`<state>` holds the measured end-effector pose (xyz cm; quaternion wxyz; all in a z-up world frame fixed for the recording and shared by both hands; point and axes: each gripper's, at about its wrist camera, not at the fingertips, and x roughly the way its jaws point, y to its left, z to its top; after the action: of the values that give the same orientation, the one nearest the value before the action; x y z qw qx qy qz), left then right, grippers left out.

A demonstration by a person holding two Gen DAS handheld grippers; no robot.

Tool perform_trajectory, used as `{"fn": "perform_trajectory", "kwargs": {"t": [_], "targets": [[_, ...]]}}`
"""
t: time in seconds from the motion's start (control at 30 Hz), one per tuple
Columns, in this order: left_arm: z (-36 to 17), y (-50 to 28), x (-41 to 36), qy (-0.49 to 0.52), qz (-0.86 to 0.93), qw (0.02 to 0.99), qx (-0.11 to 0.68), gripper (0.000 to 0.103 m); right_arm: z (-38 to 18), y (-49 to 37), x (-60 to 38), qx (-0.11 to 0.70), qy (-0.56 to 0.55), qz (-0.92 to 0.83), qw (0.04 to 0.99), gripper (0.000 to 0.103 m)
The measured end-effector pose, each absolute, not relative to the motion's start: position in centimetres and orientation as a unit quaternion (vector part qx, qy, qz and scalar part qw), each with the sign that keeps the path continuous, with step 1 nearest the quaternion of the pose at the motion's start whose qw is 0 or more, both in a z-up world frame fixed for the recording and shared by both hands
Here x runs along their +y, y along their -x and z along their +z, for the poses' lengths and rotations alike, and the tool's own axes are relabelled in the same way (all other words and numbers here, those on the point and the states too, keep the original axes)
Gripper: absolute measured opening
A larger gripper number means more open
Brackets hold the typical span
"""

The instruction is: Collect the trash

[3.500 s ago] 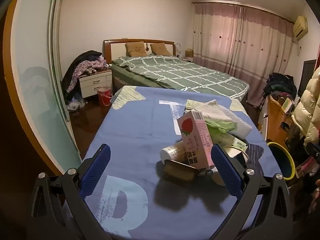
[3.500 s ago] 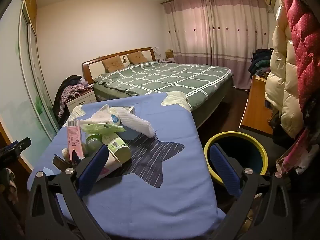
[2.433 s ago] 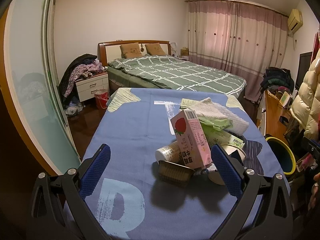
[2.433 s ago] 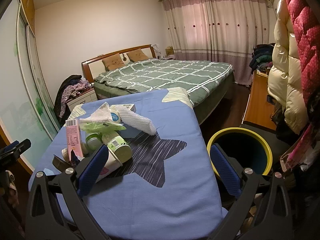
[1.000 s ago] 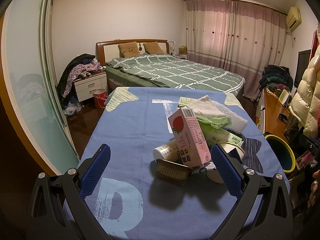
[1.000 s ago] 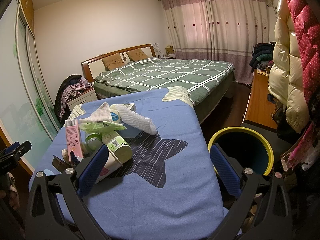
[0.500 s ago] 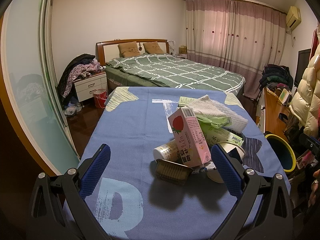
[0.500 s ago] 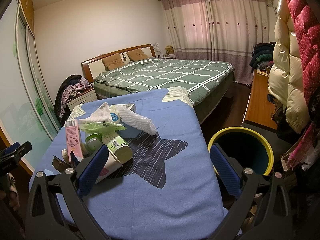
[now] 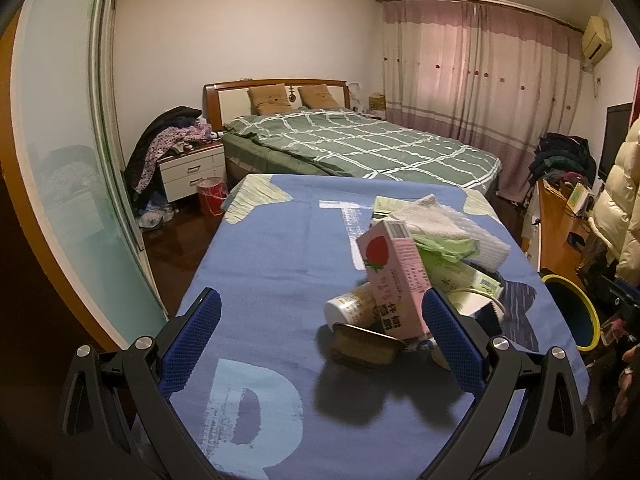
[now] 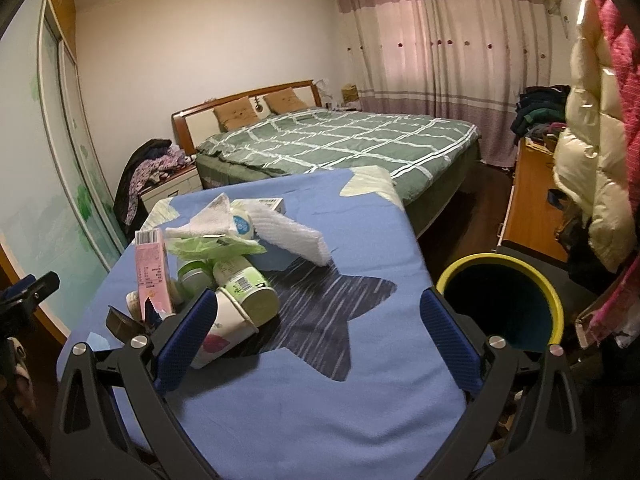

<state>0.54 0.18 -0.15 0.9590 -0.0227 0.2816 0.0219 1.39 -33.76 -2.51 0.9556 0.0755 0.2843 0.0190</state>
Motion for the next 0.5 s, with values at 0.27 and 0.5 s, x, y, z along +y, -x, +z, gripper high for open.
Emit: {"fn": "perform_trajectory", "kwargs": {"t": [0.27, 0.5], "targets": [[-1.2, -1.9, 1.3, 0.027, 0.033, 0.955, 0.292, 0.099, -3.7, -5.7, -31.1, 0.3, -0.066, 0.047, 0.951, 0.097], [-2.0, -3.4, 2.0, 0.03, 0.038, 0.952, 0.303, 0.099, -4.5, -9.9, -28.5, 0.31, -0.056, 0.077, 0.946, 0.087]]}}
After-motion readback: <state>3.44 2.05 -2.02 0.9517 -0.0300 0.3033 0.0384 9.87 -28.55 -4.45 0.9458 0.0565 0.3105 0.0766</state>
